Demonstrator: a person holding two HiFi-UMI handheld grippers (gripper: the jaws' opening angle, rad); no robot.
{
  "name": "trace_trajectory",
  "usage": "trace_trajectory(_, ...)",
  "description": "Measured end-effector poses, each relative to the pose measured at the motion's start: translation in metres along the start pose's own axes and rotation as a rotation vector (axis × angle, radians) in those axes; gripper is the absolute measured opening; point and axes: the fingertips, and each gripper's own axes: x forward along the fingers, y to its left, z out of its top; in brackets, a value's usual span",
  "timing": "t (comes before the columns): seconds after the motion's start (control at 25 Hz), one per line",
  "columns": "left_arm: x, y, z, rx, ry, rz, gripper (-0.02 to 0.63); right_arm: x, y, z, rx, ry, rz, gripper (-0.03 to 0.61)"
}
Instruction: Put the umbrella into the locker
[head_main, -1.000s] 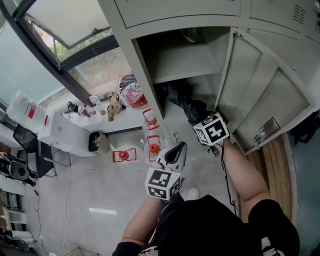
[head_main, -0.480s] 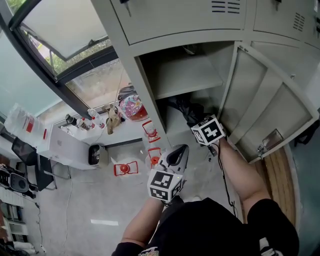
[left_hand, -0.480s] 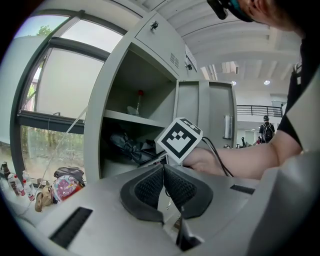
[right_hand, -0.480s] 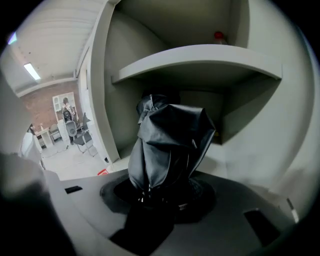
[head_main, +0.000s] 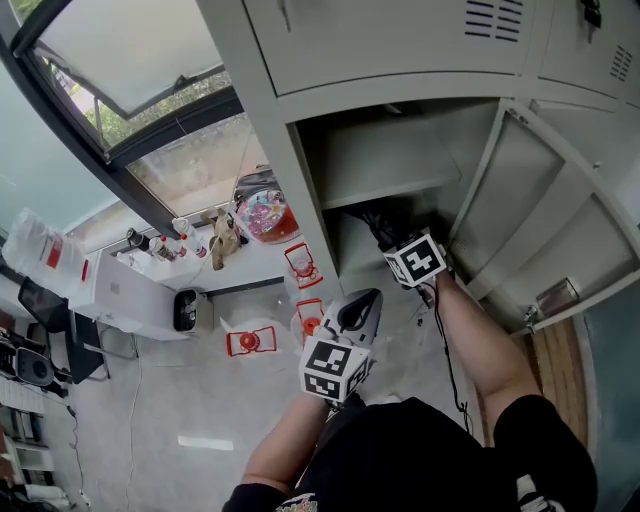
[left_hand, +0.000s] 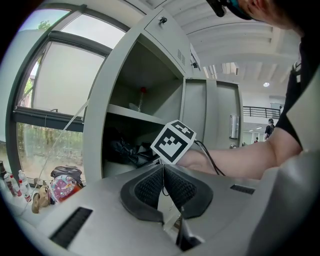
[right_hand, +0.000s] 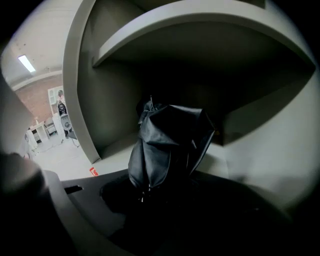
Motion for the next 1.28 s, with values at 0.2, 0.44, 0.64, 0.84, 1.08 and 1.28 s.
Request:
trace_trajectory(0.2, 0.009, 0.006, 0.001, -0.004, 0.004, -0.004, 0.017, 0.012, -0.009, 0.004, -0.021, 0.02, -0.019, 0.224)
trace_trajectory(0.44, 0.011, 0.012, 0.001, -0.004, 0.011, 0.003, 0.017, 0.025, -0.014, 0.007, -0.056, 0.036, -0.031, 0.225)
trace_trajectory(0.64, 0.007, 0.015, -0.002, -0.01, 0.014, 0.018, 0.017, 0.032, -0.014, 0.004, -0.067, 0.078, -0.028, 0.231)
trace_trajectory(0.84, 0.003, 0.016, -0.003, -0.013, 0.014, 0.027, 0.017, 0.036, -0.016, 0.005, -0.061, 0.07, -0.028, 0.239)
trace_trajectory(1.08, 0.003, 0.013, -0.003, -0.012, 0.011, 0.027, 0.017, 0.033, -0.022, 0.002, -0.061, 0.048, -0.078, 0.295)
trace_trajectory(1.28, 0.002, 0.01, -0.002, -0.015, 0.008, 0.028, 0.017, 0.03, -0.023, 0.004, -0.071, -0.008, -0.112, 0.313)
